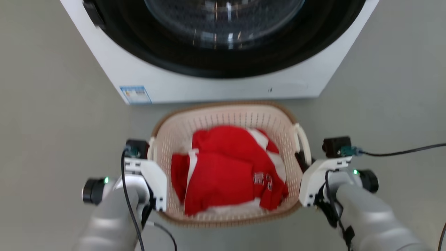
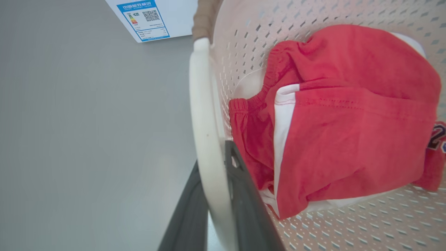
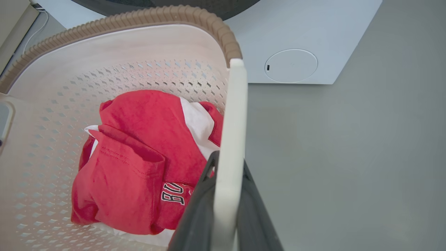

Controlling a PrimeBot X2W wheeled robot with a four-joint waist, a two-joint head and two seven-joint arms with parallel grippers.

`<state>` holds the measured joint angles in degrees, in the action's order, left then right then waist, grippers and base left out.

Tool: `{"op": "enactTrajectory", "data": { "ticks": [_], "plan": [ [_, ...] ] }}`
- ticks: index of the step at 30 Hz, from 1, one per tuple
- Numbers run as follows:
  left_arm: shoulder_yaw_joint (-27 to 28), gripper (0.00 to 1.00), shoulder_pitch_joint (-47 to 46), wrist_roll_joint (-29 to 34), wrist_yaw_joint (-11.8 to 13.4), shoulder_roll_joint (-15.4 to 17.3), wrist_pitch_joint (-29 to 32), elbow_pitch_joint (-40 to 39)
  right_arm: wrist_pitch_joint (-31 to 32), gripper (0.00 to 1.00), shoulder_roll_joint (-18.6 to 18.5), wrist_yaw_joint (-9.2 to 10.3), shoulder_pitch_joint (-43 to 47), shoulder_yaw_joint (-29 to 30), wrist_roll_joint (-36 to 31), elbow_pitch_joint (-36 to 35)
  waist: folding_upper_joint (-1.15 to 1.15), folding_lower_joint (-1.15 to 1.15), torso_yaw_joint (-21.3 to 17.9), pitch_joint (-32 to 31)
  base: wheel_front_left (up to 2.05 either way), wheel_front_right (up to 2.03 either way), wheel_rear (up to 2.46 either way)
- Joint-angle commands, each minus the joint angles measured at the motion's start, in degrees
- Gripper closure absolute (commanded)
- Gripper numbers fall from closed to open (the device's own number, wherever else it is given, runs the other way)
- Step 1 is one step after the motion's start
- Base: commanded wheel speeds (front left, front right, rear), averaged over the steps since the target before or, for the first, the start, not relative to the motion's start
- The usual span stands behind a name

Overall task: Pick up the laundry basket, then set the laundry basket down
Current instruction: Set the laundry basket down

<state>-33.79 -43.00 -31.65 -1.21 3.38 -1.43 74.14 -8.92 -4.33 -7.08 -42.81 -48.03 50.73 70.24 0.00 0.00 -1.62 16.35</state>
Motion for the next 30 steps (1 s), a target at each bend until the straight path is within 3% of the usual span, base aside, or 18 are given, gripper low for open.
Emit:
{"op": "enactTrajectory", "data": {
  "ticks": [1, 15, 30],
  "plan": [
    [0.5, 1.0, -3.5, 1.0, 0.6, 1.2, -1.3, -1.2, -1.9, 1.0, 0.3, -0.41, -1.6, -1.0, -0.3, -1.5, 0.0, 0.0, 0.3, 5.5, 0.0, 0.0, 0.0],
    [0.4, 1.0, -11.9, 1.3, 1.5, 2.0, -8.5, -1.5, -6.0, 1.0, -1.9, -0.41, -9.2, -1.1, -1.9, -1.7, 0.0, 0.0, 0.0, 20.9, 0.0, 0.0, 0.0],
    [-0.5, 1.0, -18.9, 1.9, 2.0, 2.4, -11.9, -1.1, -6.1, 1.0, -3.0, -0.41, -12.5, 8.3, -11.1, -6.2, 0.0, 0.0, -0.6, 30.8, 0.0, 0.0, 0.0]
  ]
}}
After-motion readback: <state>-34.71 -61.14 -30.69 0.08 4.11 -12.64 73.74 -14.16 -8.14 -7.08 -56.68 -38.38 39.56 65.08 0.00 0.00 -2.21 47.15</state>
